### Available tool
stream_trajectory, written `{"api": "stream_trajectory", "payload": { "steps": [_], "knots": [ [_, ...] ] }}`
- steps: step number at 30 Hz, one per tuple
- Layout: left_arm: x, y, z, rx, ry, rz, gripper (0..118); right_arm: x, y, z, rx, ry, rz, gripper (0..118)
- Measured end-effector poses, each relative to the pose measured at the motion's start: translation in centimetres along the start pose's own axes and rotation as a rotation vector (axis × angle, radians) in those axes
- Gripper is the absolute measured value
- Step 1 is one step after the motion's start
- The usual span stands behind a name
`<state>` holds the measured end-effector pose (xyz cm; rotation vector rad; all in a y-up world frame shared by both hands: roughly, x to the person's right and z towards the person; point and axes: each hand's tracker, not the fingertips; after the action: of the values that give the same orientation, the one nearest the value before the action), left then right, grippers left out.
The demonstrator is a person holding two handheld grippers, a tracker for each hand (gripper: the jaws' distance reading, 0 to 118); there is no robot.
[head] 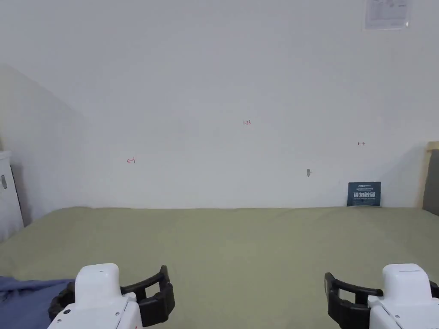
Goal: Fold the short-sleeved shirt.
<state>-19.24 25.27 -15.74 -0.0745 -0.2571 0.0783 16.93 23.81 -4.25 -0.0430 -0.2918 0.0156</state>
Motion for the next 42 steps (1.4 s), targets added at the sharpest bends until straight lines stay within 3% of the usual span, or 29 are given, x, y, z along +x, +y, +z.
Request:
{"api": "stream_trajectory", "payload": {
  "steps": [24, 42],
  "knots": [
    [0.04, -0.41, 0.02, -0.012, 0.002, -0.011, 118, -0.31, -0.63, -0.26, -0.031, 0.014, -0.025, 118],
    [0.23, -0.43, 0.06, -0.011, -0.029, -0.011, 118, -0.37, -0.14, 0.17, -0.011, -0.002, 0.03, 118]
  ]
}}
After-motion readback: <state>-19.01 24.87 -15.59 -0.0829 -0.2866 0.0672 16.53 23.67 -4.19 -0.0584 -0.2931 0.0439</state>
